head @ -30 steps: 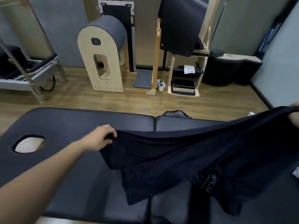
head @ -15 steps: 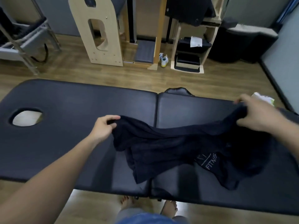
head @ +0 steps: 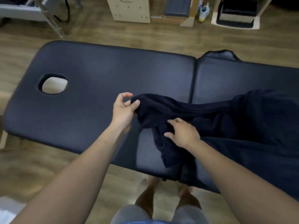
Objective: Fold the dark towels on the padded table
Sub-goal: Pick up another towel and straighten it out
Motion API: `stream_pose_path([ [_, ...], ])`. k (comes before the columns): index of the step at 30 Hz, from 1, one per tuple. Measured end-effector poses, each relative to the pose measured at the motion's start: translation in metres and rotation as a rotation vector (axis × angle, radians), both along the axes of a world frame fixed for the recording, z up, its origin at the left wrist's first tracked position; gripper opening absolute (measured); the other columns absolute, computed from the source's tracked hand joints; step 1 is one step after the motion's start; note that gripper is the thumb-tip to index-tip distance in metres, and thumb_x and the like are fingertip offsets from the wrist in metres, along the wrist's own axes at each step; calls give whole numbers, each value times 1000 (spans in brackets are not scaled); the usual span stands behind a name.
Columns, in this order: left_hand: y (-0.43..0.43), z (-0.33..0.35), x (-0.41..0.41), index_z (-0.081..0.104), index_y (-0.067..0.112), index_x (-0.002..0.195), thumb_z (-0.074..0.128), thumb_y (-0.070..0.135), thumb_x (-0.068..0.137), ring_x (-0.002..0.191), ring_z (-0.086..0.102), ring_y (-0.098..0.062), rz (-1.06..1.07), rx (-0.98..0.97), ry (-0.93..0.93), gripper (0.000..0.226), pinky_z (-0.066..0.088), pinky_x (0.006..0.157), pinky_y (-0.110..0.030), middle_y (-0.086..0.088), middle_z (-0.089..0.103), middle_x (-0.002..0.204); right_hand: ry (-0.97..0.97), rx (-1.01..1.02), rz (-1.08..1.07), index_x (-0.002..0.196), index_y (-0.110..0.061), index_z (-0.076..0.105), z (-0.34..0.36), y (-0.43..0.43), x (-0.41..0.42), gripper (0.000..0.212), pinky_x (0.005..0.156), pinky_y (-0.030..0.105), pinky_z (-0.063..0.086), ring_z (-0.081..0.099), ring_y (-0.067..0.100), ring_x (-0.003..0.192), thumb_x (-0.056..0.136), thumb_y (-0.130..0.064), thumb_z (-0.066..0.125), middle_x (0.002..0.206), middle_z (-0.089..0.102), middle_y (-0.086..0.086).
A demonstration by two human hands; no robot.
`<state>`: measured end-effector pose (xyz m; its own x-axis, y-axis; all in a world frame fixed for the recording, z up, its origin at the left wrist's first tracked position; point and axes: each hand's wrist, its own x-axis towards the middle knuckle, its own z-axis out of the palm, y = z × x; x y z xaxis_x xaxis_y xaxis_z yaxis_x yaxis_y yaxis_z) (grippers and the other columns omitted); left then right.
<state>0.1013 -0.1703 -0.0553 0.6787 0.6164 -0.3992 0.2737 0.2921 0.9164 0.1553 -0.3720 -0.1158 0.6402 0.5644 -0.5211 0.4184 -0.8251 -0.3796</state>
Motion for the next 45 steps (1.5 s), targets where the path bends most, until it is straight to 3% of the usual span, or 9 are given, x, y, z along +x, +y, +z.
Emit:
stream_pose_path([
  [4,5,-2,-10,48,10,105,59,-3,93,68,62,-11,47,-148,-29,21,48,66,-23,-6,66,85,16,181,-113,102,-34,64,-1,-1,3,13,80,36,50,60,21,100,91,-28,63,111,59,-8],
  [8,-10,14,-9,63,4,106,57,2,95,76,64,-9,-37,-223,-77,13,51,70,-20,-3,68,87,192,480,-250,75,-34,63,41,-19,6,25,79,28,49,61,3,81,82,-12,74,82,67,-15],
  [13,-58,62,-8,68,12,94,60,3,94,66,61,-6,-348,18,-117,12,49,65,-18,5,69,72,375,800,-315,81,-19,61,127,-46,8,18,74,17,46,58,4,76,89,-5,68,77,65,-9],
  [17,-99,97,-10,52,19,84,58,0,95,52,37,-9,-517,155,-242,23,31,49,-21,-3,47,59,370,885,-367,86,-10,64,170,-68,-1,11,71,17,46,58,3,74,96,-8,59,77,65,-8],
  [25,-137,131,-27,71,25,94,76,10,77,89,68,-16,-612,309,-348,24,53,86,-28,4,74,93,247,954,-528,84,-11,71,209,-101,-21,16,68,14,44,57,0,71,96,-15,60,72,66,-9],
  [30,-146,147,-23,72,12,92,67,-13,82,85,67,-3,-521,114,-395,28,49,78,-16,6,76,85,-132,742,-425,89,-27,67,213,-117,-22,22,75,16,46,62,2,82,74,-24,84,86,68,-12],
  [34,-144,151,-22,78,15,92,63,-10,86,89,70,-15,-512,-47,-437,30,53,81,-24,-8,76,93,-262,686,-344,81,-24,67,214,-121,-25,9,67,22,45,63,6,72,85,-20,74,75,68,-11],
  [40,-130,137,-29,68,25,118,66,-8,86,112,66,-12,-578,124,-307,46,50,99,-31,2,73,115,157,1062,-591,95,1,56,222,-123,-24,23,74,38,45,56,24,78,100,-20,53,82,60,12],
  [45,-151,124,-45,59,28,132,80,6,76,115,65,-23,-746,51,-329,64,50,100,-38,-8,67,124,346,1081,-722,101,-6,61,221,-119,-24,19,77,38,53,67,26,85,103,-21,49,91,72,11],
])
